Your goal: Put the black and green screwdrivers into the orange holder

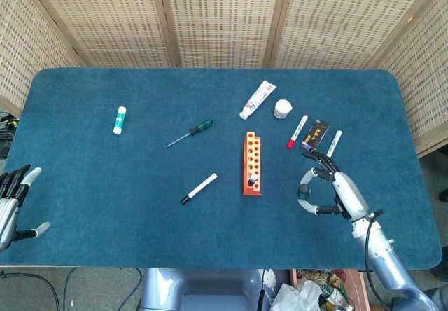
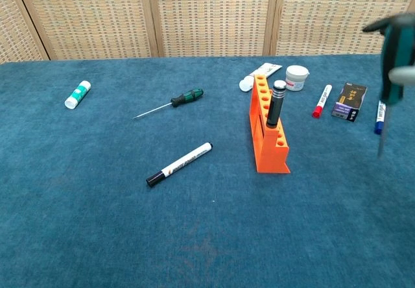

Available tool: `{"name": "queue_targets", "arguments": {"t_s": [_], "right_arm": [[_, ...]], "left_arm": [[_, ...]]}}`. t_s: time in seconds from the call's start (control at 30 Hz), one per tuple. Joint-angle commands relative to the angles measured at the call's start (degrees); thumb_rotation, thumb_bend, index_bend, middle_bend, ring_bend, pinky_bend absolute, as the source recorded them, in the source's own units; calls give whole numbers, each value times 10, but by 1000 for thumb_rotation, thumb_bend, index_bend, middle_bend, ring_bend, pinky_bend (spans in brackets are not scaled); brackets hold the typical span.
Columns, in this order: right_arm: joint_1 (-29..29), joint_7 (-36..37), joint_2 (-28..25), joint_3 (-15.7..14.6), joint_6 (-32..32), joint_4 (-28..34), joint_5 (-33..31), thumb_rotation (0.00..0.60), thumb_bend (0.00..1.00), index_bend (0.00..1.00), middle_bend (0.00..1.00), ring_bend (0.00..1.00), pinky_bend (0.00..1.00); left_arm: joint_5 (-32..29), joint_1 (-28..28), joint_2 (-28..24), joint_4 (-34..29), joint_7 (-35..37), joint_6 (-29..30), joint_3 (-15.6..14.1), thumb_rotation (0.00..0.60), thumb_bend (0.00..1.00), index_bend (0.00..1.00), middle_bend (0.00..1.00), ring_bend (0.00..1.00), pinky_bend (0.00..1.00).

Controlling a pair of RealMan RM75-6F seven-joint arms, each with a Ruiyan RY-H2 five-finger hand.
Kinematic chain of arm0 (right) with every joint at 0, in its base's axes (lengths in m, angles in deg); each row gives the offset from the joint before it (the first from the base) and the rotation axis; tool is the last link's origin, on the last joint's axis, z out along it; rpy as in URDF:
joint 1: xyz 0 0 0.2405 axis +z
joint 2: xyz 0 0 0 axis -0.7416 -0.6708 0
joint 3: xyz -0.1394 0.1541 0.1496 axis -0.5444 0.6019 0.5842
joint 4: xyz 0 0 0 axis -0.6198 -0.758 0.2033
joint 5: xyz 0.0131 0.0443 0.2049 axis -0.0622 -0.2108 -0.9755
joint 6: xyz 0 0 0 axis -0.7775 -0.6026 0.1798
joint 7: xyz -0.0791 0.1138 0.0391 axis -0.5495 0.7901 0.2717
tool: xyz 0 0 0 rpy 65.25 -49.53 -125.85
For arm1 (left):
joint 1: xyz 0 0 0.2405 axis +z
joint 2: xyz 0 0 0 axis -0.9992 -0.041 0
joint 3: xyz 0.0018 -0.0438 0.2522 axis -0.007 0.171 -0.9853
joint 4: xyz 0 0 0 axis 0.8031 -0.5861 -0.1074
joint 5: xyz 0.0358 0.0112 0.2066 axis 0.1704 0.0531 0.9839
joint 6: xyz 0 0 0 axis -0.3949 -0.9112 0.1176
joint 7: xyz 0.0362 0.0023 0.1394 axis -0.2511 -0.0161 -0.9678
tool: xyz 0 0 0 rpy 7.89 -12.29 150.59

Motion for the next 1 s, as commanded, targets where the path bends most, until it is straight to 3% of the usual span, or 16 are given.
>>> {"name": "queue_targets", "arguments": {"t_s": [0.03, 0.63, 1.0], "right_arm": [[27, 14, -8, 39, 28, 19, -44, 600, 456, 618, 137, 0, 0], [132, -68, 56, 177, 55, 25, -200, 600, 456, 629, 164, 0, 0], [180, -90, 113, 195, 92, -6, -275, 600, 456, 633, 165, 0, 0]], "left_arm": [[-3, -1, 0, -1, -1, -2, 1, 600, 0, 0, 0, 0, 0], [-21, -8, -10, -5, 13, -14, 8, 600, 0, 0, 0, 0, 0], [-28, -10, -12, -3, 17, -19, 9, 600, 0, 0, 0, 0, 0]]}}
